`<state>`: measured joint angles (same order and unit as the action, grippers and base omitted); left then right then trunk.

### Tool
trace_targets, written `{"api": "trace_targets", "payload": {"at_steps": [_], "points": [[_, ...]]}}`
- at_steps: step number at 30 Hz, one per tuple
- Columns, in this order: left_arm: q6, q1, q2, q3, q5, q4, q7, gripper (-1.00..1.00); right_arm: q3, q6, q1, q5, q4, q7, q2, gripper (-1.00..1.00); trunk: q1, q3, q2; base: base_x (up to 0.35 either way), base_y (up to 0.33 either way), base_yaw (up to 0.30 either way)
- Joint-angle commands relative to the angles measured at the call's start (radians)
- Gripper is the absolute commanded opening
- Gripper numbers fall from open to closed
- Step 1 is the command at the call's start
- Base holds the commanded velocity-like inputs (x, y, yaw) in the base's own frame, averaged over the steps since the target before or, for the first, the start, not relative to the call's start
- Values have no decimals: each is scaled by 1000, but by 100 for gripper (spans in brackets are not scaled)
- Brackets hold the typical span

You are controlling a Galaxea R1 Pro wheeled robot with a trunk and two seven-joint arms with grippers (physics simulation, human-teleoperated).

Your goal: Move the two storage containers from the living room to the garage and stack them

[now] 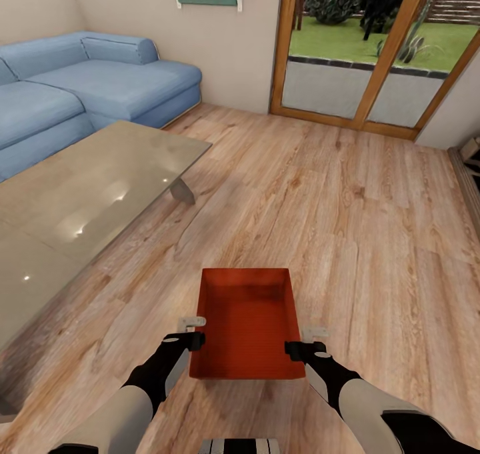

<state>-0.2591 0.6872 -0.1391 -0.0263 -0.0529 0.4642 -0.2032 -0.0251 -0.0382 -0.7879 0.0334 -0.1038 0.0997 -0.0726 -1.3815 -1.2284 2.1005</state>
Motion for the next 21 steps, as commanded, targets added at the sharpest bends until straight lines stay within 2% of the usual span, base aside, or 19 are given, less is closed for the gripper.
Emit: {"api": "trace_targets", "payload": {"at_steps": [1,9,21], "points": [[-5,0,0,-3,-6,2,-5,100,-3,-3,-1,3,1,3,-1,100,-4,-4,8,0,0,0],[-7,0,0,-3,-7,2,-5,100,-3,-3,-1,3,1,3,-1,100,-4,-4,8,0,0,0],[-9,0,-1,-3,-6,1,-5,100,-3,-3,-1,4,1,3,-1,100,-50,-41,92,0,0,0]]}}
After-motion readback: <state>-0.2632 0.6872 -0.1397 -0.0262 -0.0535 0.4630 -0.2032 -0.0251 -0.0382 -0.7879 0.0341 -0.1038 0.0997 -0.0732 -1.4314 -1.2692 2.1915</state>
